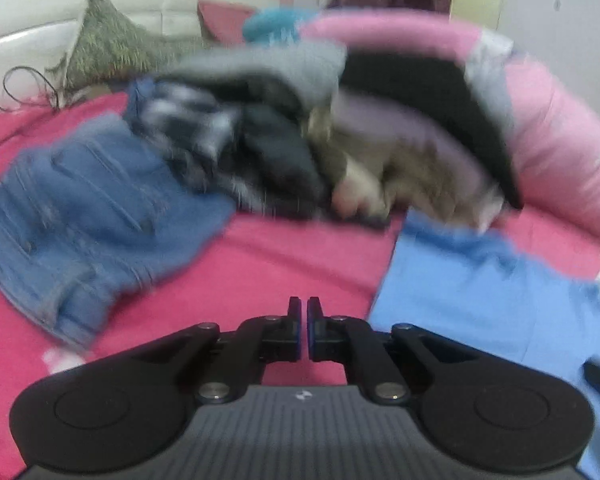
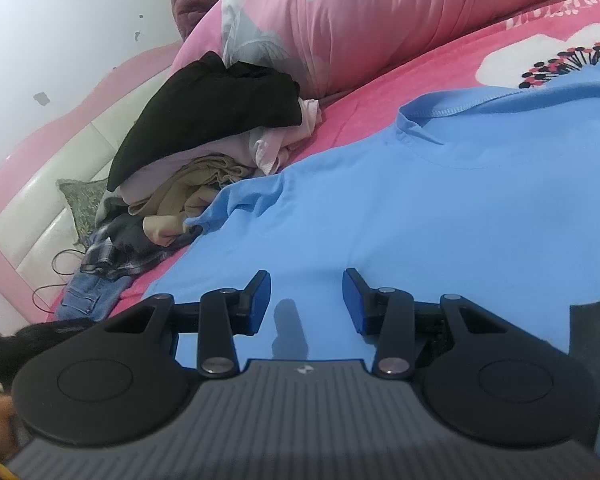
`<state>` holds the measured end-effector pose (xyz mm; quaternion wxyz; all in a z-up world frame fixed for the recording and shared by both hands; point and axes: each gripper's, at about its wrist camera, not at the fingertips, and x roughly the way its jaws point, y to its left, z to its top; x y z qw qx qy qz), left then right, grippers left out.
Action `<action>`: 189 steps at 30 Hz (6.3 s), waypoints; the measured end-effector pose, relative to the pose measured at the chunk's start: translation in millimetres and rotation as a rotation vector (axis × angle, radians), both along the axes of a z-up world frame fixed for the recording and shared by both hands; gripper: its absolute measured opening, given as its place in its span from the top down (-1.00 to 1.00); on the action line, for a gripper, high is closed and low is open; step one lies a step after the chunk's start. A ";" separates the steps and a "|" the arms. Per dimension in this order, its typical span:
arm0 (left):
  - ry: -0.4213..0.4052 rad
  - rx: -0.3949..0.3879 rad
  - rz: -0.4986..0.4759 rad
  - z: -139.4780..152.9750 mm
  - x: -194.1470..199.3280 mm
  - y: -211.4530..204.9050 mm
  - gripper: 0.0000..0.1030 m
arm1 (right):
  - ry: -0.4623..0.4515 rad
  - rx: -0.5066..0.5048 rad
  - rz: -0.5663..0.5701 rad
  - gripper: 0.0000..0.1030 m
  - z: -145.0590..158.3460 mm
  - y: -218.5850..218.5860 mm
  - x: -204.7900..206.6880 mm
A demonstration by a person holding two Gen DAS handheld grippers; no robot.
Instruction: Fold clothes
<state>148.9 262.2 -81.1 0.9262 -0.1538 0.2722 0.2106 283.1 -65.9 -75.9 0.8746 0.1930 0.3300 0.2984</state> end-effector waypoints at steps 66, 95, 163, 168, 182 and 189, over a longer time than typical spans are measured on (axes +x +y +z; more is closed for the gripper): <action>-0.049 -0.199 -0.111 -29.2 43.2 35.8 0.30 | -0.185 -0.384 0.139 0.84 127.0 111.1 16.3; -0.019 0.063 -0.566 47.4 114.7 -187.5 -0.31 | -0.199 -0.454 -0.246 0.84 100.2 -199.8 -46.7; -0.097 -0.283 -0.582 -43.5 166.4 -194.9 -0.31 | -0.080 -0.641 -0.425 0.82 80.6 -280.7 -30.1; -0.099 -0.288 -0.584 -43.6 166.7 -193.7 -0.32 | -0.063 -0.736 -0.405 0.82 54.2 -282.0 -46.6; -0.107 -0.298 -0.585 -43.6 165.6 -190.8 -0.32 | -0.012 -0.650 -0.603 0.70 36.2 -323.1 49.4; -0.112 -0.316 -0.582 -43.3 166.1 -188.2 -0.32 | 0.020 -0.395 -0.743 0.68 45.5 -369.2 -45.9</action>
